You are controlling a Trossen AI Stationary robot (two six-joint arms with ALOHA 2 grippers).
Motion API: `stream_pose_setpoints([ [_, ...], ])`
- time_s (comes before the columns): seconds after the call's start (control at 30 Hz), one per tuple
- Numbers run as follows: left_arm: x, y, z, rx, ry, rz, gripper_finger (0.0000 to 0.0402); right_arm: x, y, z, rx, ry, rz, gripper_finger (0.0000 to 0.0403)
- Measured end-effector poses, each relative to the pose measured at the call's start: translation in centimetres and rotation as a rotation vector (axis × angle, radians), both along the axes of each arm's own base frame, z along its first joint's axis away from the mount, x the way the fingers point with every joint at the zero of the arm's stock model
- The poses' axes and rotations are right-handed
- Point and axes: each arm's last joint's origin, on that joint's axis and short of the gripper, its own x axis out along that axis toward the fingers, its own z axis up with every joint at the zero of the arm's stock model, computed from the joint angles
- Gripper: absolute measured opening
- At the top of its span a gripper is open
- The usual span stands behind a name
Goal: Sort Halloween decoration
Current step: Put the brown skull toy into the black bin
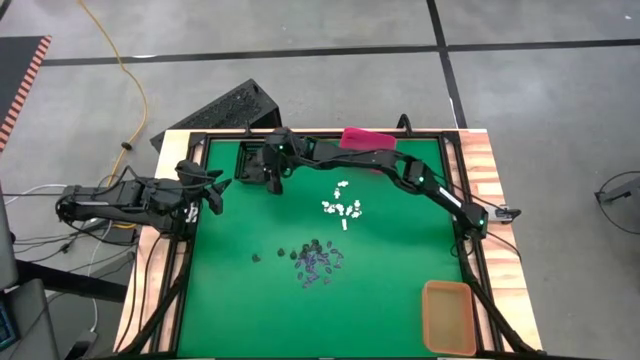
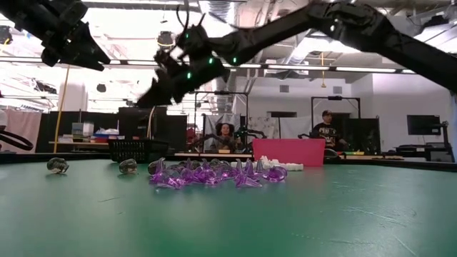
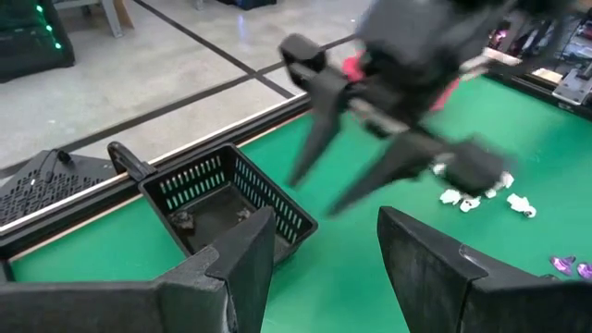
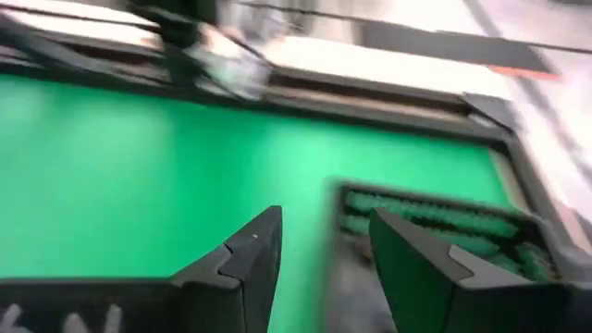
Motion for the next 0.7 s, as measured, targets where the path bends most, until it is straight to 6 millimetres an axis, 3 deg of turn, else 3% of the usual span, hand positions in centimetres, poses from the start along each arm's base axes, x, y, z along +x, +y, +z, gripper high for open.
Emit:
stream_pose_setpoints([
  [0.2, 0.0, 0.0, -0.1, -0.005, 0.008, -0.009, 0.0183, -0.4, 3.6, 0.9, 0.006, 0.059, 0.233, 0.0183],
  [0.7, 0.0, -0.1, -0.1, -0.014, 0.009, -0.024, 0.0183, -0.4, 13.6, -1.7, -0.11, 0.213, 0.533, 0.018],
])
